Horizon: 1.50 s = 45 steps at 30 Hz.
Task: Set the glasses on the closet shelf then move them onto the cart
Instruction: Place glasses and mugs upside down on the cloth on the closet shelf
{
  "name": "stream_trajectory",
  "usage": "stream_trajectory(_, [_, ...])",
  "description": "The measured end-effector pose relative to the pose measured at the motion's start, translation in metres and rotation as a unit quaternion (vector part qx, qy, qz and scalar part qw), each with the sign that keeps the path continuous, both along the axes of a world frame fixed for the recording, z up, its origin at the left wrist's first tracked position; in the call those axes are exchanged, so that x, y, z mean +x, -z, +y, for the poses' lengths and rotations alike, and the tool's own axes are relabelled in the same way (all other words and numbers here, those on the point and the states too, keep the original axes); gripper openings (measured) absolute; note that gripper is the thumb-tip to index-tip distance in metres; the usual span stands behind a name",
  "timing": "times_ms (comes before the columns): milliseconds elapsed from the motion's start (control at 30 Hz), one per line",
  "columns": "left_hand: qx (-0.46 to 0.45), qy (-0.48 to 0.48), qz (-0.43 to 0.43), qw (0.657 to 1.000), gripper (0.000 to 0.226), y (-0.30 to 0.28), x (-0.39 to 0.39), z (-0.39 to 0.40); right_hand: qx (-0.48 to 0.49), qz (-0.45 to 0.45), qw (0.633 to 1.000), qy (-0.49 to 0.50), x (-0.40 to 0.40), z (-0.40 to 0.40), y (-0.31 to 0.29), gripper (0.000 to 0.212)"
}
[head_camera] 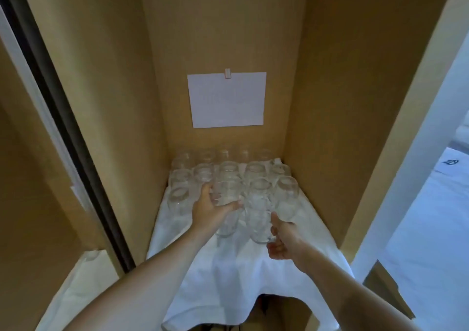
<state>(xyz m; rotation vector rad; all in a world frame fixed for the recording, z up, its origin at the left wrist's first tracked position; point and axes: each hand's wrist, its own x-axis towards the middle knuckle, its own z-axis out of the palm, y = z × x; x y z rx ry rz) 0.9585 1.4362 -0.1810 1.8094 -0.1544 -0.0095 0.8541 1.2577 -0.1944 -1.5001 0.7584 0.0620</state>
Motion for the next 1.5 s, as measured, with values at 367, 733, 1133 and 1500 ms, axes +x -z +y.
stream_trajectory(367, [-0.015,-0.060,0.015,0.998,0.073,0.054,-0.005,-0.011,0.144,-0.015,0.989,0.015,0.014,-0.008,0.039,0.042])
stream_trajectory(733, [0.039,0.031,0.087,0.995,0.096,0.089,-0.005,-0.004,0.279,-0.054,0.959,0.022,0.007,-0.010,0.066,0.056])
stream_trajectory(1133, [0.125,-0.036,0.023,0.991,0.090,0.061,0.004,0.025,0.041,-0.056,0.998,0.009,0.034,-0.030,0.058,0.051])
stream_trajectory(1500, [0.427,0.021,-0.101,0.898,0.106,-0.002,0.025,0.051,-0.003,-0.123,0.980,-0.155,0.062,-0.045,0.070,0.066])
